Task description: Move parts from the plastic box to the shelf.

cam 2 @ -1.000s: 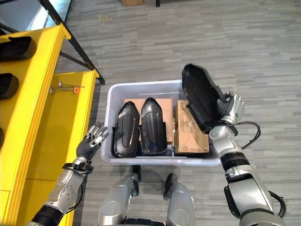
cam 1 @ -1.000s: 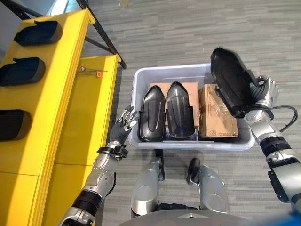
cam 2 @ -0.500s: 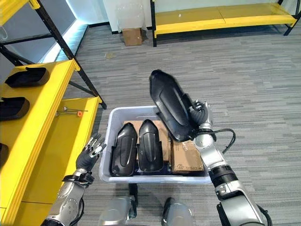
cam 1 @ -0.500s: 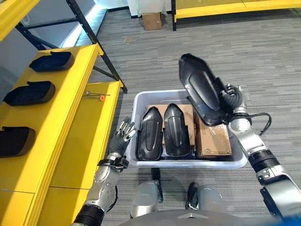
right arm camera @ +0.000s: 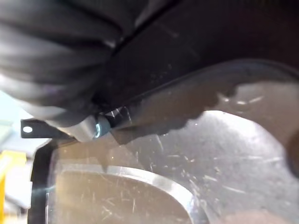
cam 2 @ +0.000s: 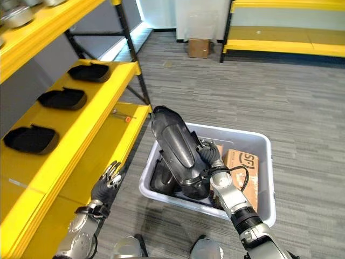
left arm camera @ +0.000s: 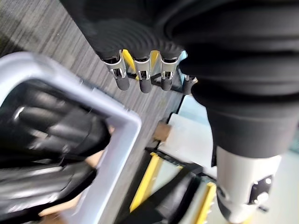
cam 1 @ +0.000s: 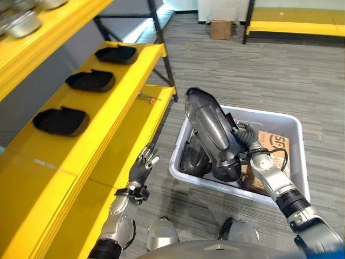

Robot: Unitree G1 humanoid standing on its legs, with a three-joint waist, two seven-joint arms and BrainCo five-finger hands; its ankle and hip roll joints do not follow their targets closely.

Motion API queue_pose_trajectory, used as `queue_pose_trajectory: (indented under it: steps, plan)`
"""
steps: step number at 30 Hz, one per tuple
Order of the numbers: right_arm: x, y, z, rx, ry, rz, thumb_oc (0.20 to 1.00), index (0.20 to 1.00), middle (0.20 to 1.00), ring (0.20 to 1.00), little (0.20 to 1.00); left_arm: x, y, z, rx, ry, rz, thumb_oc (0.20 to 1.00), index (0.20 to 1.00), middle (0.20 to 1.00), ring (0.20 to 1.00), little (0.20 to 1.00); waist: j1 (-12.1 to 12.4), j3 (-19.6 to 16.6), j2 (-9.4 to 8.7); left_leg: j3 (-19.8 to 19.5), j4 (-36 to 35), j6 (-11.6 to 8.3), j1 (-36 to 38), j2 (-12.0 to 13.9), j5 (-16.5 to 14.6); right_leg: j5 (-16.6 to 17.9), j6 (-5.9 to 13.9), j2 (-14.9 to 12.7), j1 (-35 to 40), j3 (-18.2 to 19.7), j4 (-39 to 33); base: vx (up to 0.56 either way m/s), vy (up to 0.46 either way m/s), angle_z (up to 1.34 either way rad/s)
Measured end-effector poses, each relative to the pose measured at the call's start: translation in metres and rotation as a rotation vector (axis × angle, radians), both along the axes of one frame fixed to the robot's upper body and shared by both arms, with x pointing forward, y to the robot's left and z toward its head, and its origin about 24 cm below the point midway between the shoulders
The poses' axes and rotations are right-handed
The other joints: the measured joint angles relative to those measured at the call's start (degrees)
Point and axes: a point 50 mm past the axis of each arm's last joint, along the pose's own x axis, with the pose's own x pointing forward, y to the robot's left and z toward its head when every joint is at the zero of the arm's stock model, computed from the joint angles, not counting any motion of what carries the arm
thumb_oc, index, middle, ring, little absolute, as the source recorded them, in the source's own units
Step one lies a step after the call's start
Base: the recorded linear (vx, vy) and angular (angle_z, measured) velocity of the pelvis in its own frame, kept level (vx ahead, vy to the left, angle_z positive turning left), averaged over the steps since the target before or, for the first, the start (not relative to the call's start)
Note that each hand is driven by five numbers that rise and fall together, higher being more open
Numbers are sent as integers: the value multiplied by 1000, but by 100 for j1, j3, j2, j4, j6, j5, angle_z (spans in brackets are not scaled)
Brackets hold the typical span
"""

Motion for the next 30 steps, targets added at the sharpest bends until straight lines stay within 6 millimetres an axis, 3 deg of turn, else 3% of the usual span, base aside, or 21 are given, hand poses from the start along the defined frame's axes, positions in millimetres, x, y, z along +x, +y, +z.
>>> queue_pose_trajectory:
  steps: [1, 2, 4, 5, 6, 11, 17, 21, 23, 24, 25, 26, 27, 28, 30]
  plan:
    - [2, 2, 2, 29, -1, 5, 200, 200, 200, 200, 200, 2, -2, 2, 9, -11, -17, 1000, 1000, 1000, 1000, 1000, 20, -58, 115, 265, -401, 197, -3, 19, -401, 30, 75, 43, -80, -156, 21, -33, 325, 73]
    - [-1, 4, -3, 59, 21, -5, 200, 200, 200, 200, 200, 3, -2, 0, 29, -2, -25, 1000, 1000, 1000, 1000, 1000, 97, -65, 37, 441, -358, 121, -21, -22, -563, 57, 117, -65, -80, -166, 33, -27, 364, 64]
    - [-6, 9, -11, 108, 63, 0, 200, 200, 200, 200, 200, 2, -3, 0, 52, 3, -42, 1000, 1000, 1000, 1000, 1000, 3, -128, 0, 609, 100, 199, -136, 6, -710, 192, 306, -273, 142, -430, -49, -9, 254, 54]
    - [-8, 10, -13, 126, 78, 3, 200, 200, 200, 200, 200, 2, -4, -1, 61, 5, -48, 1000, 1000, 1000, 1000, 1000, -25, -199, 44, 575, 110, -48, -157, -11, -686, 180, 388, -286, 211, -456, -46, -26, 353, 50]
    - [-10, 14, -16, 144, 89, 3, 200, 200, 200, 200, 200, 2, -4, -1, 65, 8, -47, 1000, 1000, 1000, 1000, 1000, -33, -315, 11, 562, 64, -65, -174, -92, -708, 215, 449, -339, 218, -421, -91, -28, 280, 38]
    - [-15, 39, -20, 258, 120, 34, 200, 200, 200, 200, 200, -2, 1, 1, 99, 3, -41, 1000, 1000, 1000, 1000, 1000, 95, -452, -126, 302, -49, 154, -183, -541, -731, 680, 665, -502, 529, -392, -569, -45, 377, 38]
    - [-18, 65, -12, 326, 118, 127, 200, 200, 200, 200, 200, -8, 8, 1, 174, 14, -42, 1000, 1000, 1000, 1000, 1000, 443, -462, -150, 4, -1, 285, -205, -787, -941, 1133, 545, -683, 836, -549, -792, -52, 356, 34]
    - [-22, 77, -16, 349, 163, 156, 200, 200, 200, 200, 200, -9, 11, 6, 205, -6, -56, 1000, 1000, 1000, 1000, 1000, 581, -463, -176, -110, 17, 497, -197, -1054, -1156, 1544, 677, -993, 919, -756, -716, -58, 279, 24]
    - [-24, 79, -19, 382, 197, 148, 200, 200, 200, 200, 200, -5, 9, 10, 202, -20, -61, 1000, 1000, 1000, 1000, 1000, 559, -472, -157, -452, -92, 589, -195, -1232, -1102, 1723, 698, -1166, 863, -620, -377, 37, 140, 65]
    - [-27, 79, -22, 397, 211, 142, 200, 200, 200, 200, 200, -1, 8, 13, 202, -35, -68, 1000, 1000, 1000, 1000, 1000, 554, -487, -162, -687, -179, 657, -182, -1270, -1023, 1648, 784, -1145, 756, -392, -226, 26, 83, 106]
    - [-29, 78, -24, 422, 226, 128, 200, 200, 200, 200, 200, 6, 5, 17, 197, -51, -78, 1000, 1000, 1000, 1000, 1000, 539, -478, -156, -1005, -286, 812, -211, -1288, -880, 1369, 926, -918, 692, 57, -142, 48, 91, 228]
    - [-36, 75, -34, 436, 250, 84, 200, 200, 200, 200, 200, 19, -10, 22, 191, -81, -153, 1000, 1000, 1000, 1000, 1000, 285, -418, -39, -1892, -427, 846, -293, -1237, -643, 883, 817, 70, 707, 1159, -305, 20, 96, 252]
    - [-39, 73, -37, 436, 262, 74, 200, 200, 200, 200, 200, 22, -15, 24, 188, -97, -186, 1000, 1000, 1000, 1000, 1000, 246, -413, -28, -2150, -558, 840, -288, -1233, -550, 737, 753, 403, 569, 1517, -323, 77, 129, 251]
    - [-42, 72, -41, 436, 275, 70, 200, 200, 200, 200, 200, 21, -16, 24, 188, -96, -196, 1000, 1000, 1000, 1000, 1000, 248, -421, -64, -2222, -646, 840, -257, -1267, -553, 670, 791, 595, 394, 1729, -373, 52, 77, 111]
    - [-43, 73, -42, 443, 286, 96, 200, 200, 200, 200, 200, 9, -10, 13, 190, -46, -171, 1000, 1000, 1000, 1000, 1000, 308, -414, -106, -2270, -690, 823, -118, -1398, -599, 686, 807, 669, -15, 1725, -506, 83, 53, 35]
